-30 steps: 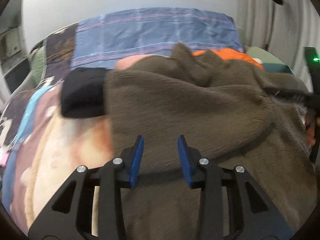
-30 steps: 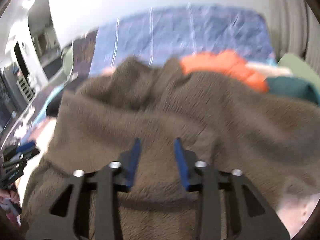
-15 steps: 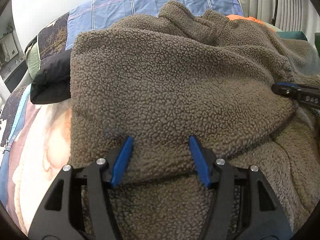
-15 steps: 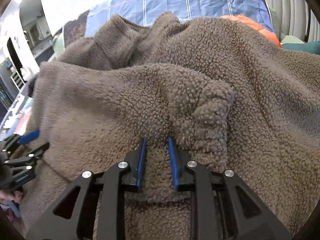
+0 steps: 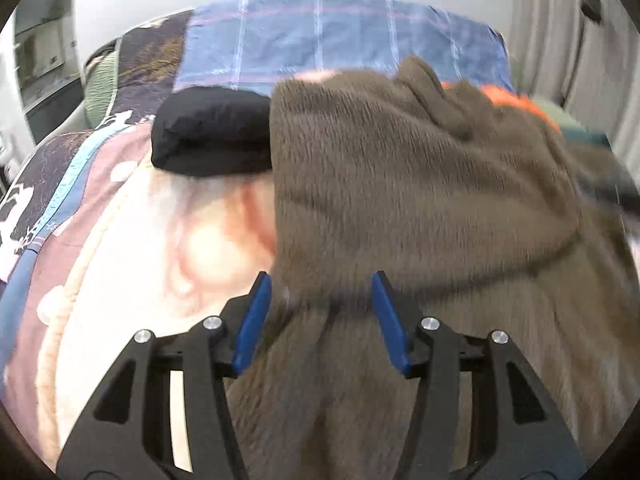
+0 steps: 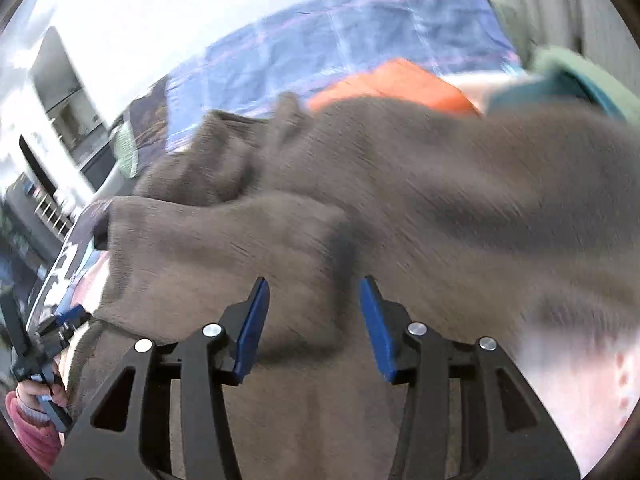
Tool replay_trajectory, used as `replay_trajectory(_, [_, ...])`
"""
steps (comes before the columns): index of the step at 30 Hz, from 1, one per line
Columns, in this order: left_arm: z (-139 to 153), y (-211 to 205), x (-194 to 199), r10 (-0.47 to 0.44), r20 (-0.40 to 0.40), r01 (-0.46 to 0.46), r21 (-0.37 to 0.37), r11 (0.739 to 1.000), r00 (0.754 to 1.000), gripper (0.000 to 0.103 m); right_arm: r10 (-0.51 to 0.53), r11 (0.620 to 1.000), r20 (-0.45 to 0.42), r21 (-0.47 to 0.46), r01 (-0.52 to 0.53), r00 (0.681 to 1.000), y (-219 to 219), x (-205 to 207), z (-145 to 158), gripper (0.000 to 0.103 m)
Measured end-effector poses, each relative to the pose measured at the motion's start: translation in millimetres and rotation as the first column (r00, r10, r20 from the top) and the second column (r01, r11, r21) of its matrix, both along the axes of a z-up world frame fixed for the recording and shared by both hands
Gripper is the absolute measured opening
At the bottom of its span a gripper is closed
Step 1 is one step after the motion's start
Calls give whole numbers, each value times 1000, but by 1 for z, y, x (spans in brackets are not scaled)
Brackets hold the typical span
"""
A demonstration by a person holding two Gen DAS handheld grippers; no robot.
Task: Fold large clothes
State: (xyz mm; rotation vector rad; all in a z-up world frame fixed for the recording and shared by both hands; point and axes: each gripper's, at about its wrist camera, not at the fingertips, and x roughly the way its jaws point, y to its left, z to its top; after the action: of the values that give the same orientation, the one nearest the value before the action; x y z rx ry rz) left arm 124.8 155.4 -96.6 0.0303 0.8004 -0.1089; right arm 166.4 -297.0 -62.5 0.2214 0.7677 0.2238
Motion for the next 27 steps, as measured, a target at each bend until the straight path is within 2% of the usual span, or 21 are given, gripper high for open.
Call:
replay_trajectory(2, [-7,-5,-2,-26,-33,28,58,998,999,53,99,994,29,-45,-97,995,41,19,19,48])
replay_trajectory(4, [-13,-9,1,-39,-45,43,109,993,998,53,222,971,40,-96,-217,974,91,36,28,49])
replay_trajectory(6, [-20,-9,7,-36,-63,43,114,993,997,53,359,926,5,-125,-355,933,151,55,27,49])
replay_trajectory(8, [-22,-2,14,-5,-65,13,126,992,998,53,459,881,-70,-87,-464,885,206,73,13,49])
replay_trajectory(10, [-22,2,19,17,-60,-9,128,992,998,50,505,855,-126,-65,-515,854,251,90,-5,49])
replay_trajectory(11, [-21,7,21,57,-44,-50,144,988,997,51,508,848,-152,-83,-523,848,273,100,-16,49])
replay_trajectory(12, [-21,14,23,92,-45,-86,136,987,995,51,500,848,-174,-98,-521,848,289,110,-26,44])
replay_trajectory(13, [-22,21,24,103,-56,-97,96,991,993,51,489,852,-193,-101,-513,850,303,119,-37,36])
replay_trajectory(14, [-26,31,23,122,-73,-120,36,992,990,51,476,861,-216,-84,-502,853,318,133,-51,35])
replay_trajectory(16, [-34,44,22,154,-85,-154,-4,988,984,53,457,879,-210,-43,-475,864,335,149,-65,35])
replay_trajectory(18, [-39,52,19,166,-85,-171,-52,984,982,55,458,886,-167,11,-463,873,344,159,-69,35])
replay_trajectory(22, [-31,43,15,162,-64,-162,-6,987,985,55,479,877,-145,35,-479,866,342,161,-63,33])
replay_trajectory(24, [-20,37,6,133,-35,-133,9,991,991,48,472,880,-120,0,-475,874,325,146,-43,33])
replay_trajectory(26, [-8,33,-3,90,-4,-90,3,996,996,34,472,878,-58,-53,-475,880,297,121,-16,33])
replay_trajectory(27, [-2,29,-8,65,10,-65,-1,998,998,33,477,875,-31,-72,-478,878,277,106,-4,35])
